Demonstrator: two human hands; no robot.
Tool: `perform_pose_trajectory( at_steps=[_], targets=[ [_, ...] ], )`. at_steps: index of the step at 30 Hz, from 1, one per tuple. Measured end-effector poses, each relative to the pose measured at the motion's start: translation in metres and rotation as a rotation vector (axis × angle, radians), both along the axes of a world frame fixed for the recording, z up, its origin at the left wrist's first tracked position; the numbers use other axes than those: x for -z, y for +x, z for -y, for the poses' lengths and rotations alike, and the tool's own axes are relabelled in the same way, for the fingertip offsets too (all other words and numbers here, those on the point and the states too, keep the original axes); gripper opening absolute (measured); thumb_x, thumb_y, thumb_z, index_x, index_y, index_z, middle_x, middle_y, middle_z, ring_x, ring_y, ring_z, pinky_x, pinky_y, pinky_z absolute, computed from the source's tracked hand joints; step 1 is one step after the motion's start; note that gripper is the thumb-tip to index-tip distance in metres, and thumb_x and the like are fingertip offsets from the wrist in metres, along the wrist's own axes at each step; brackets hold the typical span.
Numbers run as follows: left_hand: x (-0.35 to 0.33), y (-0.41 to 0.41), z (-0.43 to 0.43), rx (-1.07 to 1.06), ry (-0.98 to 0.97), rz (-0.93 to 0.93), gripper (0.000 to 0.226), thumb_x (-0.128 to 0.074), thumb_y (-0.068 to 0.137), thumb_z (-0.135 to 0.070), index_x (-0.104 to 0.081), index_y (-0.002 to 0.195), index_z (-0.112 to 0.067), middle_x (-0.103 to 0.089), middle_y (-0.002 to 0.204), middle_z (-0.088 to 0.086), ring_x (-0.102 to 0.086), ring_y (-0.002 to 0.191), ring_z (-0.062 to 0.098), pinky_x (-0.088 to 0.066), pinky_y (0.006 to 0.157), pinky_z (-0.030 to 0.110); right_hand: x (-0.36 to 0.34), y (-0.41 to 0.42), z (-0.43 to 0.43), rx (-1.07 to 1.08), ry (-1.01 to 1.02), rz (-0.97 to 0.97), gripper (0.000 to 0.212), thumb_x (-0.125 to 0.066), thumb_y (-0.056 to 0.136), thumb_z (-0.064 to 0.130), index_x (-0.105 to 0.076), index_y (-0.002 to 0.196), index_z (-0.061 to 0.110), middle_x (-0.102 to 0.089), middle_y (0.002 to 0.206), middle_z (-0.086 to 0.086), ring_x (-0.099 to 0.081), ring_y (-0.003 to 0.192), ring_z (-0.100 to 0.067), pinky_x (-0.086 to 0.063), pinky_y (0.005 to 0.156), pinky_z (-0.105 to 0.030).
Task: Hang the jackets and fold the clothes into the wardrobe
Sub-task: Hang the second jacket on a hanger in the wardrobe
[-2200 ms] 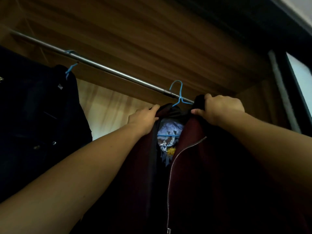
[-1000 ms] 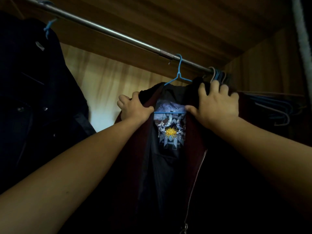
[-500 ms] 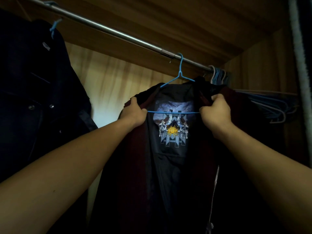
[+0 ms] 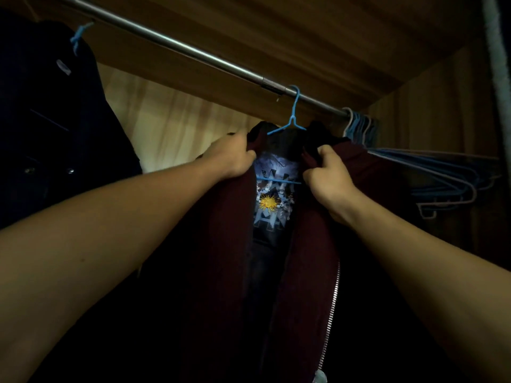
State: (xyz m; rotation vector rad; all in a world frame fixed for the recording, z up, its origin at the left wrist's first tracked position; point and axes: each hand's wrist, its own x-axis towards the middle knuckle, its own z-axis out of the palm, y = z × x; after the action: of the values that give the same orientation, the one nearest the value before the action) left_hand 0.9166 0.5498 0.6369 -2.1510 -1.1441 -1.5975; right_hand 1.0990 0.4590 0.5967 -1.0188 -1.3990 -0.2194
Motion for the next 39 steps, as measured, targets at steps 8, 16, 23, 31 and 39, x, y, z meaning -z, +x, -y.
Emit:
perform_pose_trajectory(
  at_steps=[8, 16, 23, 31, 39],
  targets=[
    [-0.014, 0.022, 0.011, 0.251, 0.054, 0.068, 0.048, -0.063, 0.091, -0.028, -0.052, 0.137, -0.018, -0.065, 0.125, 0.007, -0.061, 0.113, 0.026, -0.046, 0.092, 0.03, -0.001, -0.011, -0.02, -0.107, -0.022, 0.028, 0.037, -0.052, 0.079, -0.01, -0.055, 0.104, 0.018, -0.062, 0.088, -0.005, -0.06, 0.077, -0.022, -0.045, 0.061, -0.03],
    [0.05, 0.05, 0.002, 0.45, 0.085, 0.028, 0.064, -0.066, 0.092, -0.019, -0.035, 0.147, -0.022, -0.059, 0.096, -0.012, -0.062, 0.081, 0.01, -0.04, 0.063, 0.014, 0.015, -0.006, -0.023, 0.009, 0.035, 0.116, 0.037, -0.059, 0.082, -0.001, -0.055, 0.114, 0.017, -0.065, 0.101, 0.001, -0.064, 0.091, -0.016, -0.05, 0.076, -0.03],
    [0.126, 0.054, -0.014, 0.814, -0.028, 0.425, 0.104, -0.075, 0.084, -0.004, -0.011, 0.158, -0.039, -0.054, 0.129, -0.019, -0.061, 0.106, -0.013, -0.05, 0.088, 0.011, 0.108, -0.005, -0.037, 0.258, -0.02, 0.102, 0.089, -0.065, 0.088, 0.004, -0.016, 0.159, 0.023, -0.035, 0.14, -0.007, -0.051, 0.101, -0.017, -0.042, 0.089, -0.023],
    [0.178, 0.045, -0.016, 0.812, -0.255, 0.697, 0.084, -0.082, 0.08, -0.008, -0.034, 0.145, -0.031, -0.061, 0.125, -0.01, -0.063, 0.105, -0.005, -0.052, 0.093, 0.018, 0.146, -0.004, -0.039, 0.146, -0.041, -0.133, 0.034, -0.071, 0.083, 0.013, -0.058, 0.114, 0.014, -0.071, 0.091, 0.001, -0.071, 0.08, -0.018, -0.058, 0.073, -0.031],
    [0.255, 0.051, -0.01, 0.905, -0.475, 0.648, 0.038, -0.077, 0.083, -0.003, -0.067, 0.114, -0.023, -0.077, 0.106, -0.003, -0.073, 0.098, 0.01, -0.057, 0.086, 0.023, 0.196, 0.0, -0.04, 0.235, -0.115, 0.077, 0.032, -0.067, 0.087, 0.015, -0.043, 0.108, 0.019, -0.067, 0.081, -0.003, -0.067, 0.068, -0.022, -0.06, 0.064, -0.043]
  ],
)
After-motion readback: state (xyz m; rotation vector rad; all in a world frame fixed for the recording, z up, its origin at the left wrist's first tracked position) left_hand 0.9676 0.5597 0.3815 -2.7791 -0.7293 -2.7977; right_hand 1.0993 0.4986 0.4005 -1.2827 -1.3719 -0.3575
